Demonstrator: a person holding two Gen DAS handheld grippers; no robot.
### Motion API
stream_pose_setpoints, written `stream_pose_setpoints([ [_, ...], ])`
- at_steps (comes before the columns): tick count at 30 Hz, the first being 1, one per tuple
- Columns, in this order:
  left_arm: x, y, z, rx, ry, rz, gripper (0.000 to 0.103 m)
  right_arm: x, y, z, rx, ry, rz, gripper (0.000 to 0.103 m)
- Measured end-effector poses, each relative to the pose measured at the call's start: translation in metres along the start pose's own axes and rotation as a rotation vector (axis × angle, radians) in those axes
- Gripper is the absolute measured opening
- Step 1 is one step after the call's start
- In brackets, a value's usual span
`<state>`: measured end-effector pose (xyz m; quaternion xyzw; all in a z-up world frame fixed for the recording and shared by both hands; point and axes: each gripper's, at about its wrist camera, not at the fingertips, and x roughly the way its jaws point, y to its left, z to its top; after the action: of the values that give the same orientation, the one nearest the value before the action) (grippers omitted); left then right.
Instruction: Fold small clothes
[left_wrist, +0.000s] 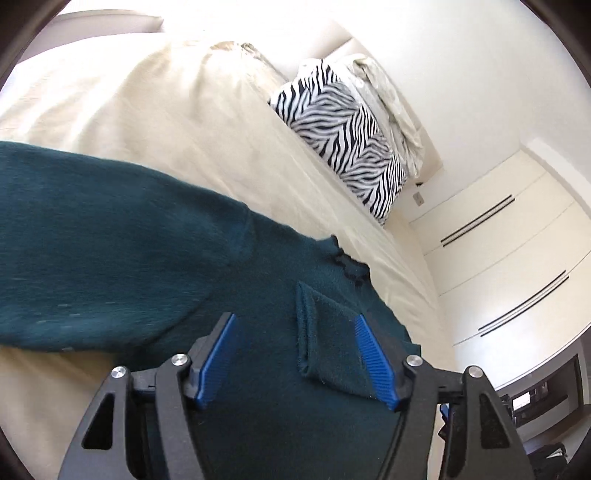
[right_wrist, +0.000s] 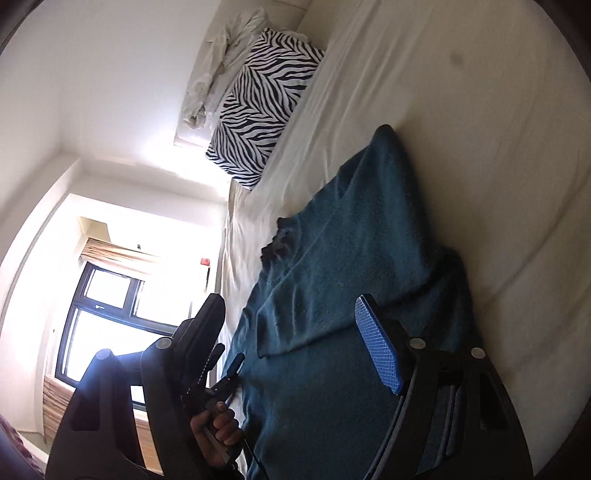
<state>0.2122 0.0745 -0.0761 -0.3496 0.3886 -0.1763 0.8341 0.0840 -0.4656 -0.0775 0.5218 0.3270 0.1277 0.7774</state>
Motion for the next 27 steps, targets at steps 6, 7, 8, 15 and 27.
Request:
stream_pose_setpoints([
  [6,-0.122,0.103,-0.004,-0.257,-0.201,0.052,0.069,0.025,0.041,-0.068,-0.054,0.109,0.006,0.073],
  [7,-0.141,0.124,-0.007,-0.320,-0.244,0.064,0.069,0.032,0.047,-0.079,-0.062,0.134,0.006,0.073],
  [8,-0.159,0.144,-0.010,-0.381,-0.288,0.080,0.069,0.040,0.052,-0.092,-0.076,0.159,0.000,0.073],
  [15,-0.220,0.223,-0.011,-0.647,-0.469,0.089,0.069,0.084,0.088,-0.161,-0.129,0.286,-0.004,0.073],
  [27,-0.200,0.255,0.033,-0.753,-0.493,0.140,0.007,0.074,0.099,-0.186,-0.137,0.284,-0.020,0.073],
])
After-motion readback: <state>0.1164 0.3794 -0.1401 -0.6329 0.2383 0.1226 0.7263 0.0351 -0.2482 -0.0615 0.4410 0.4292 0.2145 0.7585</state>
